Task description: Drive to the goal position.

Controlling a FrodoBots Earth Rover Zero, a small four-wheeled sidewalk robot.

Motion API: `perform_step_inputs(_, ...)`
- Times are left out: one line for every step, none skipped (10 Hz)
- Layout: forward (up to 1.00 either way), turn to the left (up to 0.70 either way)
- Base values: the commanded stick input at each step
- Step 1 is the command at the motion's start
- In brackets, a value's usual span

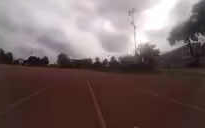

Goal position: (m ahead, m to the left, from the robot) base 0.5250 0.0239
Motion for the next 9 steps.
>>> perform_step_inputs(1.0, 0.0)
perform_step_inputs(1.0, 0.0)
perform_step_inputs(1.0, 0.0)
perform_step_inputs(1.0, 0.0)
perform_step_inputs(1.0, 0.0)
perform_step_inputs(1.0, 0.0)
perform_step_inputs(1.0, 0.0)
perform_step_inputs(1.0, 0.0)
perform_step_inputs(1.0, 0.0)
